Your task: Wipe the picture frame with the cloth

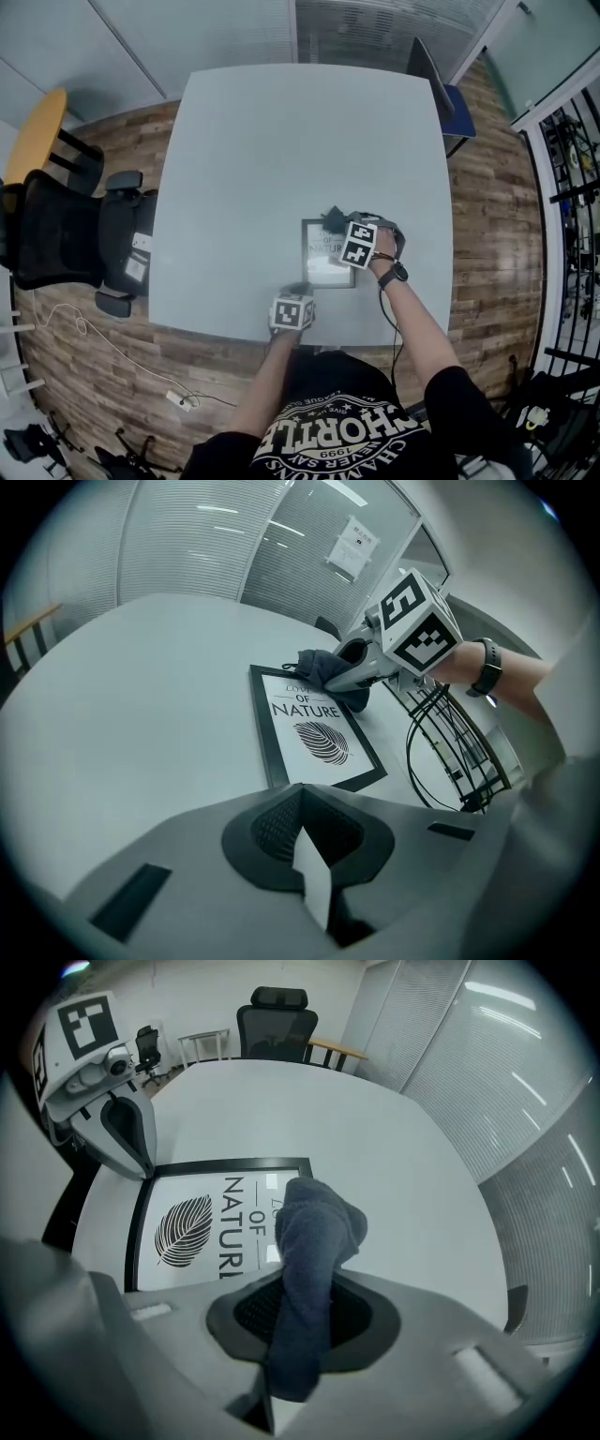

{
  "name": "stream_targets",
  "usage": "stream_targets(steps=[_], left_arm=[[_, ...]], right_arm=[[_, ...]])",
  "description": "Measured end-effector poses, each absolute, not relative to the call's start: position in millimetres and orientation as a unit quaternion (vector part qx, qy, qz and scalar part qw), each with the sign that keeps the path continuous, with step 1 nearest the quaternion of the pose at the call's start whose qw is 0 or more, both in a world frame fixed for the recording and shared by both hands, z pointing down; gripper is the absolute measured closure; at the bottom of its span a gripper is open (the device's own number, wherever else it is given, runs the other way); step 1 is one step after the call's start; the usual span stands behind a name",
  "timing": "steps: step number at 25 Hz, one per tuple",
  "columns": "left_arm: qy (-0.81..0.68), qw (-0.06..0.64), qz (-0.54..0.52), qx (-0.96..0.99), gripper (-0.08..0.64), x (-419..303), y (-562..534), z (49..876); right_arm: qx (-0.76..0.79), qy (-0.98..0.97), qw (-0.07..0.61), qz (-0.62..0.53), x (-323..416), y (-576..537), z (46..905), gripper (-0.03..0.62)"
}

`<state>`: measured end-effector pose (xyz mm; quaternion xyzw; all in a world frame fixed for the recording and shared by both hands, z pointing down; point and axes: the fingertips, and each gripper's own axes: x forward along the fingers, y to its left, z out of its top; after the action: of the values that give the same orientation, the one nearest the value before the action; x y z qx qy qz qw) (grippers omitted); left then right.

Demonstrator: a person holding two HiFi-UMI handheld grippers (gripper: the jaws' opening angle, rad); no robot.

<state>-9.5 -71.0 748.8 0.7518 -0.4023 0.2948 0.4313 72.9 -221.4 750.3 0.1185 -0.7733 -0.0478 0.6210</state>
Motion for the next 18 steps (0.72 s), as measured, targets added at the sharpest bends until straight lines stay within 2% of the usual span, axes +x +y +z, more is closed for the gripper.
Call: stream_targets(steps=[8,13,18], left_arm=[[-0.397,0.436,0.290,0.754,0.566,-7,-69,753],[-0.400,0.440,0.284,0.752,0.566,-6,-69,755],[-0.409,0.441,0.283,0.747,0.566,-10,-73,747]], right_arm=[[0.085,-0.812,0.574,-0.059,5,-205,729,0.515],[0.040,-0.812,0.576,-0.084,-33,-190,740,0.517],[0.029,-0.801,0.591,-0.088,-29,-186,751,0.517]])
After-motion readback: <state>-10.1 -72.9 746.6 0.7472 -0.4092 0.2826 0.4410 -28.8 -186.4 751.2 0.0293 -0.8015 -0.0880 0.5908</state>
